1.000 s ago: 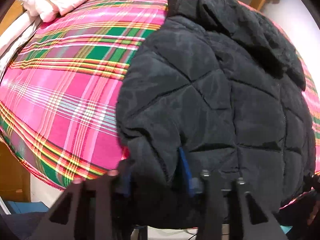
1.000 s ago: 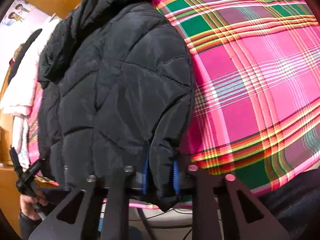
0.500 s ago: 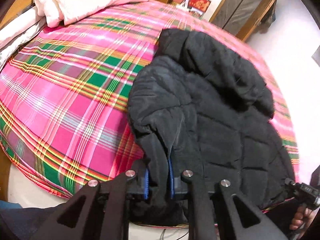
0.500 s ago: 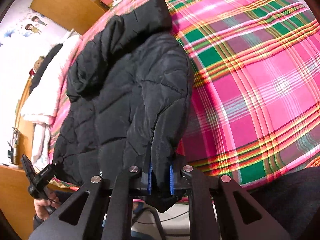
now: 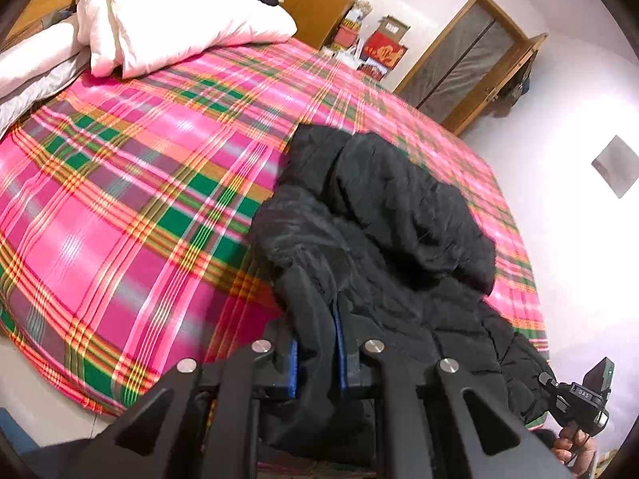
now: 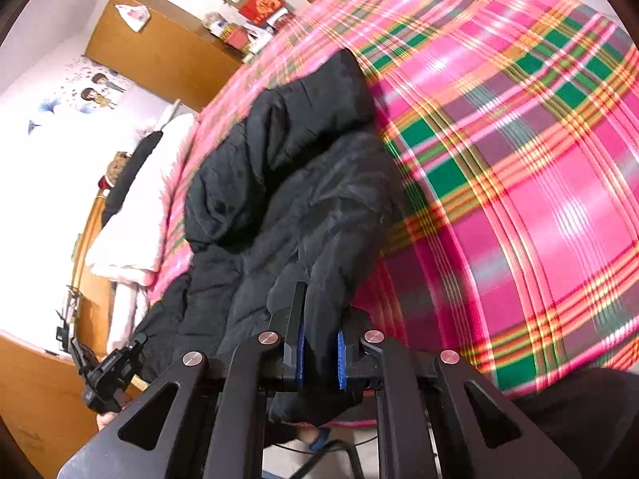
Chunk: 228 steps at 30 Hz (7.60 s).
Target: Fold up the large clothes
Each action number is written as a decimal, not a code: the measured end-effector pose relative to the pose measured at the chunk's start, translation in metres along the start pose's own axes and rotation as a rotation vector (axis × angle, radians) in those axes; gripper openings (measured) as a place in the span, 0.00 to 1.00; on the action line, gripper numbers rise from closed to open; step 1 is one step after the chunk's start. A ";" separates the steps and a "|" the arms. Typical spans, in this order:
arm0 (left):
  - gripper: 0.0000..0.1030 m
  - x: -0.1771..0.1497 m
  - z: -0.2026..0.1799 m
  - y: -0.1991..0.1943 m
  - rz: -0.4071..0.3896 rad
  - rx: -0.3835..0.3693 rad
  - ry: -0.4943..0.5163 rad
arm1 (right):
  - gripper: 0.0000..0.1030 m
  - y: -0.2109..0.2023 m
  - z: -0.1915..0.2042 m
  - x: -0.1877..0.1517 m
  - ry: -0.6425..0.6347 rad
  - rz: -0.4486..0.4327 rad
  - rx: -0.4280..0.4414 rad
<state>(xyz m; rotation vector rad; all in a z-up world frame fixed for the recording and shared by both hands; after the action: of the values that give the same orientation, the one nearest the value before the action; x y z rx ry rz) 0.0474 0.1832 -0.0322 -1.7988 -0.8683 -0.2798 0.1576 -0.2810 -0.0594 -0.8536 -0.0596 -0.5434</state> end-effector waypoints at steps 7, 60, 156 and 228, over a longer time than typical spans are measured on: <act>0.14 0.042 -0.013 -0.009 -0.069 -0.032 -0.007 | 0.10 -0.011 0.025 0.038 -0.005 -0.060 0.068; 0.28 0.233 -0.011 0.259 0.006 -0.008 -0.081 | 0.24 0.202 0.054 0.269 0.074 -0.016 -0.023; 0.94 0.235 -0.037 0.374 -0.027 0.239 0.289 | 0.81 0.311 0.046 0.268 -0.343 -0.150 -0.407; 0.85 0.169 -0.003 0.245 0.031 0.228 0.129 | 0.72 0.206 0.032 0.184 -0.400 -0.171 -0.384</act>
<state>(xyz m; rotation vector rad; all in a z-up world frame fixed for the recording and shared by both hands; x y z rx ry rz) 0.3327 0.2114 -0.1114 -1.5638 -0.7491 -0.2626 0.4197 -0.2279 -0.1340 -1.3330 -0.4069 -0.5450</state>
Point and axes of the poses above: each gripper's, at about its wrist camera, not at the fingertips, and y roughly the way its jaws point, z to its left, x to its top, the point moved 5 cm from there along y, roughly the way its jaws point, and after that the axes turned 6 degrees about y, right-handed, at the moved point
